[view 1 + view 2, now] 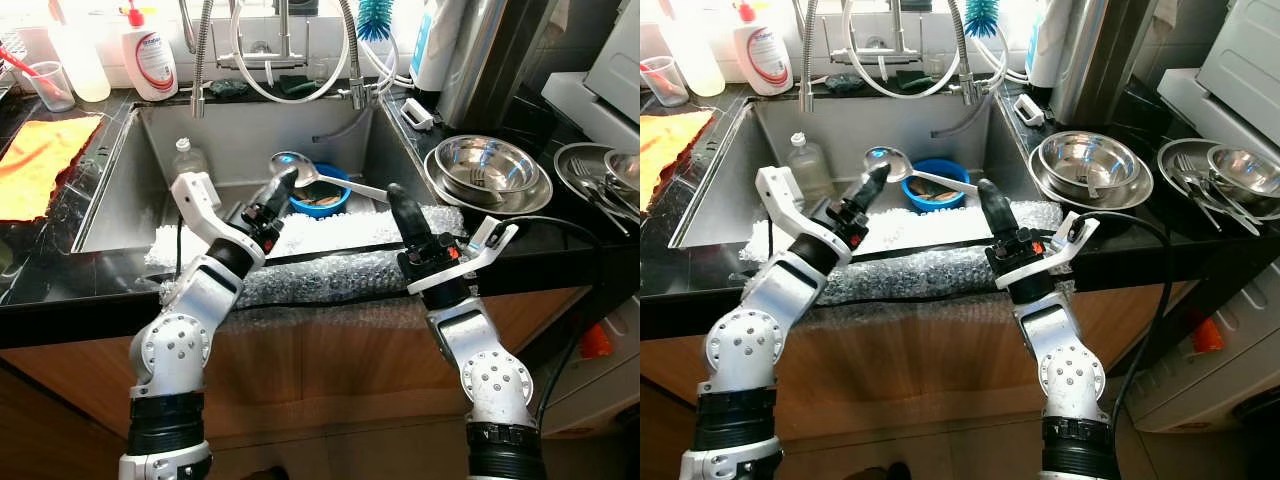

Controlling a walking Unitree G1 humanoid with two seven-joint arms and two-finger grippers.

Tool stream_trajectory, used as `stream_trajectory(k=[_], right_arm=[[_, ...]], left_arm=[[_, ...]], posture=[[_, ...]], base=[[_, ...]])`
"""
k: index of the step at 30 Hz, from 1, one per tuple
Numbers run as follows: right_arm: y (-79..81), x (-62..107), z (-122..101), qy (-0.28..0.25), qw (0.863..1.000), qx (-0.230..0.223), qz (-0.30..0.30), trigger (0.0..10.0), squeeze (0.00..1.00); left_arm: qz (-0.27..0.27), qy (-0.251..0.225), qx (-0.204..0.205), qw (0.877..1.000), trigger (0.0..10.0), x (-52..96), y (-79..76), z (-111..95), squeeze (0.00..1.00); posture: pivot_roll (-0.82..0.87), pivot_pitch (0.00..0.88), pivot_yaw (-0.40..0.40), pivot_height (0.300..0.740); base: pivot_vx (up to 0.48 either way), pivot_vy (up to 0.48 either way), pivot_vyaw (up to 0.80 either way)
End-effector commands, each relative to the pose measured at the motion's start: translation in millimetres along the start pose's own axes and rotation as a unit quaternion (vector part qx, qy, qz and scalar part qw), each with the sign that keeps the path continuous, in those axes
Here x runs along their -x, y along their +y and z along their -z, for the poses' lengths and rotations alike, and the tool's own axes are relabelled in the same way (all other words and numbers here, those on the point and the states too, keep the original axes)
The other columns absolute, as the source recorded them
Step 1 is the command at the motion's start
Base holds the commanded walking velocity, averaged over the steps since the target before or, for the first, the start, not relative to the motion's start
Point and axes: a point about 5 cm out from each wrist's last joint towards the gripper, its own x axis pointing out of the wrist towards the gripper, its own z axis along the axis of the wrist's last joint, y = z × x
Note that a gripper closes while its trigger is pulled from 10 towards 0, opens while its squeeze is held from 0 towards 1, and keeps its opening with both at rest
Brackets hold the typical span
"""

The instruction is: Kitchen organization

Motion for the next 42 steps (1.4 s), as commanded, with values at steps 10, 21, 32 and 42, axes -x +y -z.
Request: stream_trajectory(k=[10,21,32,42], right_arm=[[0.0,2.0,2,0.014,1.000,-0.004,-0.004,10.0,0.00],[2.9,1.3,7,0.033,0.999,0.009,-0.018,10.0,0.00],[4.6,1.4,13,0.066,0.996,0.056,-0.022,10.0,0.00],[4.4,2.0,17,0.085,0.994,0.069,-0.024,10.0,1.00]], left_arm=[[-0.008,-0.048,-0.016,0.999,10.0,-4.0,-5.9,-9,0.00],[0.007,-0.041,-0.018,0.999,0.0,-4.4,-9.2,-3,0.00],[0.011,-0.048,-0.013,0.999,0.0,-4.0,-10.7,-3,0.00],[0.007,-0.086,0.016,0.996,0.0,-4.1,-10.3,-12,0.00]], posture=[[0.00,0.041,-0.025,0.740],[0.00,0.031,-0.022,0.740],[0.00,0.021,-0.024,0.740],[0.00,0.021,-0.027,0.740]], base=[[0.000,0.000,0.00],[0.000,0.000,0.00],[0.000,0.000,0.00],[0.000,0.000,0.00]])
